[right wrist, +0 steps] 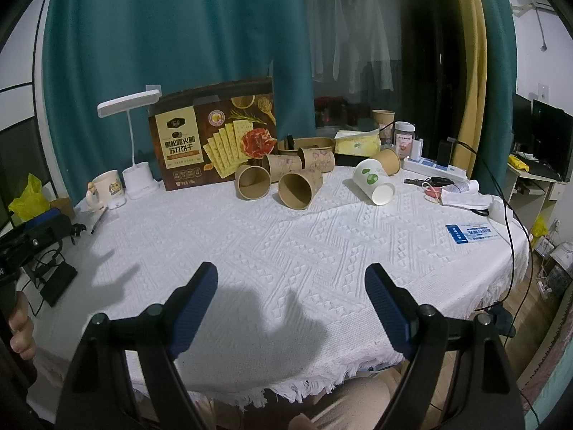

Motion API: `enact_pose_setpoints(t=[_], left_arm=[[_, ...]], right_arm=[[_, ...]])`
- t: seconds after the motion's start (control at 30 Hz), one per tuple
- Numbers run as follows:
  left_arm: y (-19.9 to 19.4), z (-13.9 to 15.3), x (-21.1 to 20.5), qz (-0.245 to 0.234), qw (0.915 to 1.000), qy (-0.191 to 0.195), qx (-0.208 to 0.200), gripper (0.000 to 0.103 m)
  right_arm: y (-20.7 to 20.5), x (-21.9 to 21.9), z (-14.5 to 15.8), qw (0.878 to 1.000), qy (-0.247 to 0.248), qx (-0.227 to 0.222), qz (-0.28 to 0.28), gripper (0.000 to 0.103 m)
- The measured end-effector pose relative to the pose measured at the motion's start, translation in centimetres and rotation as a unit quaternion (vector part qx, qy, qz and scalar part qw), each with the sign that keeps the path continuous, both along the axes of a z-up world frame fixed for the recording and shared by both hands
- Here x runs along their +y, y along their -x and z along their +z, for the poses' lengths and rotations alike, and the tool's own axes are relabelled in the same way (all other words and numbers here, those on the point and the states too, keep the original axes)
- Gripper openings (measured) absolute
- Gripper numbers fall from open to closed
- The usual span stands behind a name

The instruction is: Flip cup upright

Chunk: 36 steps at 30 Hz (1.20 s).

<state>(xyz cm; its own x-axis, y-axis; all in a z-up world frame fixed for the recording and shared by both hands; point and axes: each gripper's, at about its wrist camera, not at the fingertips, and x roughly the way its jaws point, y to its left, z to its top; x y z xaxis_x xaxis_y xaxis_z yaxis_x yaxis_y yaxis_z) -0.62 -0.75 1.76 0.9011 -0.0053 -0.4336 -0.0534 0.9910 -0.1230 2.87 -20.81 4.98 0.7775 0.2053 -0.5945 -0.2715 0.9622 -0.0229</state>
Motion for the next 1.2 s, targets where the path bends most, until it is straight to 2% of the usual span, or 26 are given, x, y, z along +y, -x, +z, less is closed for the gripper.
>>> enact_pose_setpoints(t=[0.43,0.6,0.7,0.87,1.13,1.2], left_arm=[[0.0,-0.1,0.0,-0.001,1.0000,0.001,0.002,0.092],[-2.2,-1.1,-0.3,-0.018,0.9988,-0.003,0.045,0.092],[-5.1,-2.3,-0.7,-0.052,0.9947,-0.006,0.088,0.092],[-10.7,-4.3,-1.2,-0.104,0.9836,0.013,0.147,0.092],[-20.8,-5.1,-2.8,-0.150,0.9710,0.011,0.186,0.092],[-24.3,-5.1,-2.8,-0.168,0.9643,0.037,0.201,0.092]], right_arm=[[-0.1,0.0,-0.1,1.000,0.000,0.000,0.000,0.082],[-1.2,-0.7,-0.4,1.000,-0.005,0.014,-0.007,0.082],[-2.7,-1.6,-1.3,0.999,-0.009,0.030,-0.020,0.082],[-6.1,-3.5,-3.1,0.998,-0.006,0.049,-0.042,0.082],[-13.6,-7.0,-5.0,0.995,-0.003,0.069,-0.070,0.082],[-15.8,-7.8,-5.4,0.994,-0.005,0.078,-0.079,0.082]])
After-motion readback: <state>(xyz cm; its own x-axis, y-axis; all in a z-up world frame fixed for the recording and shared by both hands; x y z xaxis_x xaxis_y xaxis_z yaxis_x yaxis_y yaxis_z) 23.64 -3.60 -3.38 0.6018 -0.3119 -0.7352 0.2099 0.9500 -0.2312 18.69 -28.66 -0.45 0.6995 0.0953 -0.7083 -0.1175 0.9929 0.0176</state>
